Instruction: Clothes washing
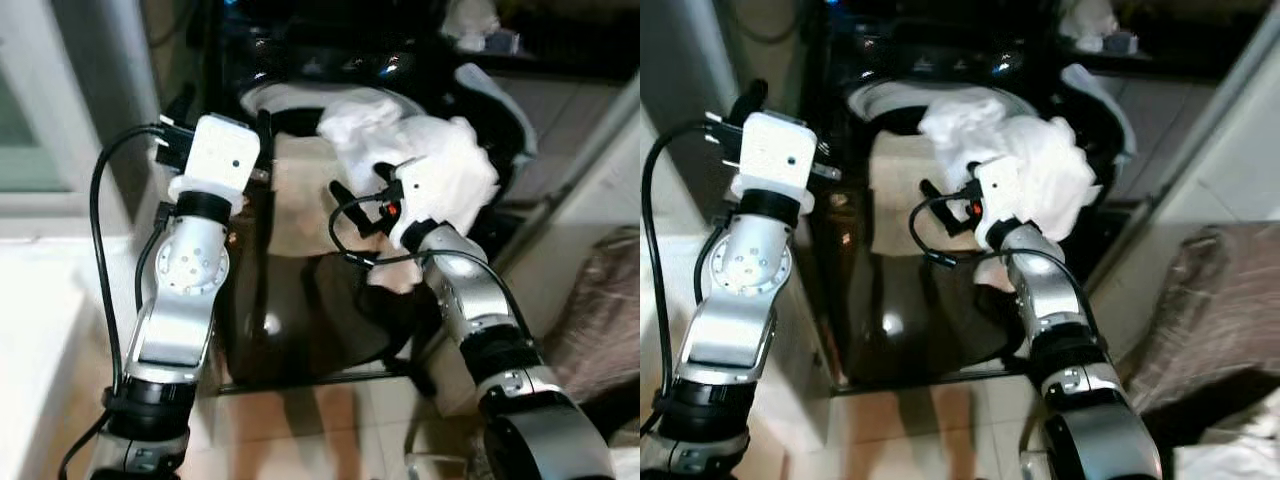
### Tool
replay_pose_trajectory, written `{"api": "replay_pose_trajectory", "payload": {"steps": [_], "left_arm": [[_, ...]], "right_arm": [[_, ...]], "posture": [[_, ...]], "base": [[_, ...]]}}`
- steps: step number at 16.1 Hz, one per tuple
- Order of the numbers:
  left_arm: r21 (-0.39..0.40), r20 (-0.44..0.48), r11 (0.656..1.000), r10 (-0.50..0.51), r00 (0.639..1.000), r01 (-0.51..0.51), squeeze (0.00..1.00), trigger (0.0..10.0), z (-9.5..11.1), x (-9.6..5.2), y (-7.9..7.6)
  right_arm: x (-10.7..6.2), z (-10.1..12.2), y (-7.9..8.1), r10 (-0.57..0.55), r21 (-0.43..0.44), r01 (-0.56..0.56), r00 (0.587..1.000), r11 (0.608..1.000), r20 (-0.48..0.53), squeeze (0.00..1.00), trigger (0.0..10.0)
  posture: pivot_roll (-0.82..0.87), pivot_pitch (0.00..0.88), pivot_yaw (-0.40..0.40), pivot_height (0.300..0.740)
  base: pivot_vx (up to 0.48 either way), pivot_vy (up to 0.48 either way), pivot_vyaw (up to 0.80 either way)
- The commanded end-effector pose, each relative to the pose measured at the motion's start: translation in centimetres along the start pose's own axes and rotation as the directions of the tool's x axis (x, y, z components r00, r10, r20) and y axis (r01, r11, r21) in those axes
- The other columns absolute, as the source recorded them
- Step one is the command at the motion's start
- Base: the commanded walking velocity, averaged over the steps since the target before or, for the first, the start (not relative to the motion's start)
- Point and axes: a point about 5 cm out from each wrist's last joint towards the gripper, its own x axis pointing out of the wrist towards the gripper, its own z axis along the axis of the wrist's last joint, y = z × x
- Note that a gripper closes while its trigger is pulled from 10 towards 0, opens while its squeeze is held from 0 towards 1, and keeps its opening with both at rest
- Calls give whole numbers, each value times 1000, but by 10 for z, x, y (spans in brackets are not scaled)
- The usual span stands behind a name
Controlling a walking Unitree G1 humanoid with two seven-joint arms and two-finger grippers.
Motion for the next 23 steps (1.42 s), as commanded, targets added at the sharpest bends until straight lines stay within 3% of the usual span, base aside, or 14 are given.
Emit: {"api": "replay_pose_trajectory", "payload": {"steps": [1, 4, 8, 10, 11, 13, 14, 15, 17, 21, 22, 23], "left_arm": [[-23, 5, 1000, -3, 1000, 4, 0, 10000, 4, 1, -3], [-64, -70, 997, 38, 997, -43, 0, 10000, -9, -2, 0], [-53, -71, 994, 91, 993, -95, 0, 10000, -9, -2, 4], [-68, -47, 993, 92, 995, -95, 0, 10000, -6, -4, 4], [-75, -43, 993, 87, 995, -90, 0, 10000, -5, -4, 3], [-74, -44, 994, 79, 996, -82, 0, 10000, -4, -5, 1], [-81, -41, 992, 92, 995, -95, 0, 10000, -4, -6, 3], [-80, -40, 992, 93, 995, -96, 0, 10000, -3, -6, 3], [-84, -30, 993, 78, 997, -80, 0, 10000, -1, -6, 0], [-87, -13, 995, 51, 999, -52, 0, 10000, 3, -7, -4], [-88, -9, 995, 41, 999, -42, 0, 10000, 4, -9, -5], [-82, -5, 996, 31, 1000, -31, 0, 10000, 7, -14, -7]], "right_arm": [[1, 6, -8, -48, -7, 48, 999, 999, 11, 0, 10000], [6, 6, -7, -96, -1, 96, 995, 995, -6, 0, 10000], [8, 10, -3, -84, -16, 84, 996, 996, 25, 0, 10000], [17, 28, -3, -67, 9, 67, 997, 998, 38, 0, 10000], [25, 33, -4, -44, 7, 44, 999, 999, -5, 0, 10000], [27, 17, -10, -47, -31, 43, 986, 999, -162, 0, 10000], [23, 0, -17, -112, -82, 93, 959, 992, -262, 0, 10000], [22, -6, -19, -140, -101, 115, 945, 988, -295, 0, 10000], [26, -22, -17, -190, -177, 125, 887, 976, -422, 0, 10000], [31, -27, -11, -229, -224, 132, 841, 966, -491, 0, 10000], [31, -27, -11, -250, -257, 135, 833, 957, -493, 0, 10000], [34, -24, -10, -281, -350, 109, 827, 930, -488, 0, 10000]], "posture": [[81, 28, -63, 740], [83, 36, -78, 740], [86, 35, -84, 740], [90, 38, -83, 740], [91, 36, -85, 740], [98, 36, -96, 740], [105, 39, -99, 740], [109, 39, -98, 740], [116, 38, -91, 740], [148, 55, -78, 740], [161, 64, -80, 740], [187, 86, -84, 740]], "base": [[315, -360, 0], [370, -299, 0], [101, -63, 0], [0, 0, 0], [0, 0, 0], [0, 0, 0], [0, 0, 0], [0, 0, 0], [0, 0, 0], [0, 0, 0], [0, 0, 0], [0, 0, 0]]}}
